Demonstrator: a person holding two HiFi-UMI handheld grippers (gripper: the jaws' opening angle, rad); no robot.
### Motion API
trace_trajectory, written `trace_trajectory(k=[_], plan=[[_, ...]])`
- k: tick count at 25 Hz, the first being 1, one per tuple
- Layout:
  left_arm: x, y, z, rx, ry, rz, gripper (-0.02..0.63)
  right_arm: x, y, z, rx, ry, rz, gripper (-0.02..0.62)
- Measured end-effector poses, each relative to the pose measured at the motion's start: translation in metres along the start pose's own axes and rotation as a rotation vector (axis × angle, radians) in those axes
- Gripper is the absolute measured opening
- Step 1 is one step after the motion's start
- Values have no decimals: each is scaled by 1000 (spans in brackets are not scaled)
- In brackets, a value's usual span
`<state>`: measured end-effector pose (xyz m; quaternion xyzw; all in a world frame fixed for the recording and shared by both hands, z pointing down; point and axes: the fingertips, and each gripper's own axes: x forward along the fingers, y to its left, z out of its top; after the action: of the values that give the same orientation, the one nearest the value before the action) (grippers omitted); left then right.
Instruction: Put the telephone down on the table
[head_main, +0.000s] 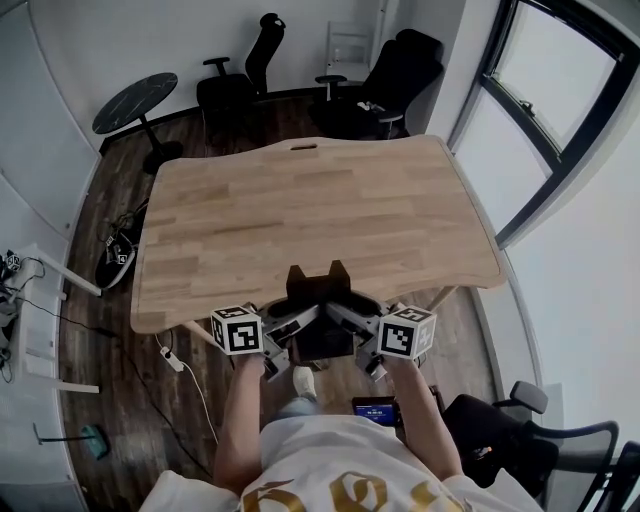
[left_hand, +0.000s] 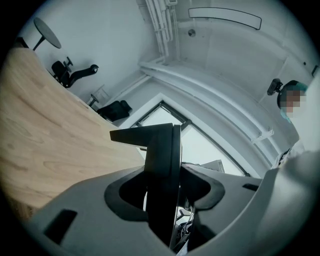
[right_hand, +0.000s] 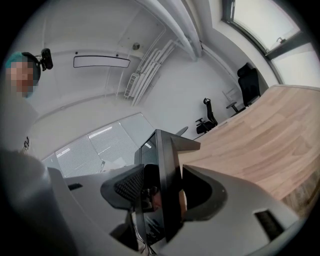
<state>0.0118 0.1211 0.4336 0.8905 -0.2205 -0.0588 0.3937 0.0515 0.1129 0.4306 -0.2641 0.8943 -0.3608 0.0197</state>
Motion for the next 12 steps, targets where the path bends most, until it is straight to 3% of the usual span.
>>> trace_trajectory(k=[12], plan=[[3, 103, 79, -58, 28, -28, 193, 106, -58, 45, 32, 9, -54, 221]])
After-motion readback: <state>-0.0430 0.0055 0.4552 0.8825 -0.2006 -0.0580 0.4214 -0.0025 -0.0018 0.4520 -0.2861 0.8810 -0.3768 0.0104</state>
